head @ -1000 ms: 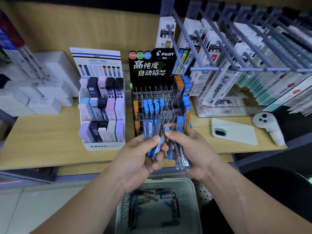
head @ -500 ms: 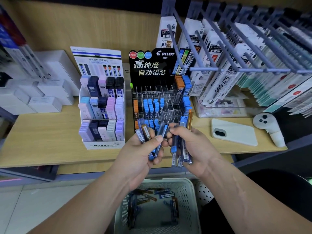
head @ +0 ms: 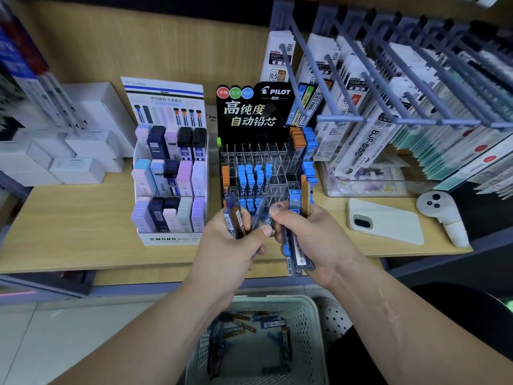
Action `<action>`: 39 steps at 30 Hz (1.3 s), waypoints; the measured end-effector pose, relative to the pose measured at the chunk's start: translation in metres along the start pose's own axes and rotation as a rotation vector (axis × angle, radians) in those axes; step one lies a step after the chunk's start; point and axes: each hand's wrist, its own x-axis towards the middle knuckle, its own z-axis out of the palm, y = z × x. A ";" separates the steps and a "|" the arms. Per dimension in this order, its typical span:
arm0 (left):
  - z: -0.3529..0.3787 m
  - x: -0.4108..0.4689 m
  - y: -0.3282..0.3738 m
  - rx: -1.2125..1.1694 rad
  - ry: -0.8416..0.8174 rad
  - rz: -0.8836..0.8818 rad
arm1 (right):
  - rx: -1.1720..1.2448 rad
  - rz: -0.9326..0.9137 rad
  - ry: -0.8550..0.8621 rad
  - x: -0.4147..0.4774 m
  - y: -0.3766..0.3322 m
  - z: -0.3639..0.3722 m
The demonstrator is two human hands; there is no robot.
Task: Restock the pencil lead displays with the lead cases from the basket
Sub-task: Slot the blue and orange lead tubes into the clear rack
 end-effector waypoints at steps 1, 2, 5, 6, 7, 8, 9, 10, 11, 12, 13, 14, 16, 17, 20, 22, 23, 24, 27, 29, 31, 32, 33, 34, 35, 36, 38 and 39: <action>0.000 0.000 0.000 0.013 -0.001 -0.002 | -0.023 -0.013 0.003 0.001 -0.001 -0.001; 0.001 -0.001 0.000 0.017 -0.005 -0.007 | -0.038 -0.024 -0.003 0.000 -0.003 -0.002; 0.004 -0.002 -0.001 0.009 -0.021 -0.034 | -0.075 -0.040 -0.034 0.000 -0.007 -0.005; 0.005 -0.002 -0.001 0.002 -0.024 -0.036 | -0.073 -0.036 -0.038 0.000 -0.009 -0.006; 0.006 -0.002 -0.001 -0.017 -0.024 -0.038 | -0.063 -0.035 -0.036 0.001 -0.011 -0.008; 0.005 -0.001 -0.001 -0.047 -0.016 -0.043 | -0.055 -0.042 -0.024 0.003 -0.015 -0.010; 0.005 0.001 -0.001 -0.083 0.003 -0.057 | -0.060 -0.057 -0.002 0.006 -0.020 -0.012; 0.003 0.003 -0.001 -0.117 0.027 -0.075 | -0.069 -0.080 0.028 0.010 -0.025 -0.014; 0.002 0.004 0.000 -0.141 0.047 -0.093 | -0.077 -0.109 0.059 0.015 -0.031 -0.016; 0.001 0.006 0.001 -0.157 0.058 -0.105 | -0.080 -0.141 0.086 0.020 -0.036 -0.016; 0.000 0.007 0.002 -0.171 0.061 -0.114 | -0.096 -0.179 0.108 0.026 -0.041 -0.016; -0.001 0.008 0.002 -0.190 0.060 -0.123 | -0.131 -0.222 0.126 0.031 -0.046 -0.015; -0.002 0.008 0.005 -0.241 0.053 -0.145 | -0.221 -0.307 0.156 0.042 -0.052 -0.012; -0.002 0.007 0.006 -0.263 0.048 -0.157 | -0.260 -0.337 0.165 0.046 -0.054 -0.010; -0.002 0.007 0.009 -0.284 0.036 -0.184 | -0.363 -0.366 0.165 0.058 -0.055 -0.007; -0.003 0.007 0.010 -0.290 0.025 -0.185 | -0.421 -0.361 0.144 0.062 -0.054 -0.007; -0.004 0.007 0.010 -0.291 0.021 -0.187 | -0.454 -0.363 0.136 0.063 -0.054 -0.006; -0.005 0.007 0.009 -0.294 0.020 -0.190 | -0.484 -0.365 0.130 0.064 -0.055 -0.006; -0.005 0.008 0.008 -0.304 0.016 -0.198 | -0.542 -0.363 0.122 0.065 -0.056 -0.004; -0.005 0.008 0.009 -0.306 0.013 -0.198 | -0.603 -0.357 0.109 0.064 -0.057 -0.004; -0.004 0.007 0.009 -0.303 0.013 -0.196 | -0.660 -0.354 0.080 0.063 -0.057 -0.003; -0.004 0.008 0.009 -0.302 0.014 -0.197 | -0.693 -0.355 0.069 0.062 -0.057 -0.002; -0.004 0.007 0.009 -0.302 0.013 -0.198 | -0.732 -0.359 0.066 0.062 -0.057 -0.002; -0.005 0.007 0.008 -0.304 0.013 -0.200 | -0.782 -0.359 0.066 0.062 -0.056 -0.002; -0.005 0.007 0.008 -0.307 0.013 -0.204 | -0.839 -0.353 0.063 0.061 -0.056 -0.002; -0.005 0.008 0.007 -0.312 0.015 -0.208 | -0.892 -0.347 0.054 0.061 -0.056 -0.002; -0.005 0.008 0.006 -0.332 0.024 -0.216 | -0.957 -0.345 0.050 0.061 -0.055 -0.001; -0.006 0.009 0.005 -0.344 0.028 -0.221 | -0.978 -0.351 0.059 0.061 -0.055 0.000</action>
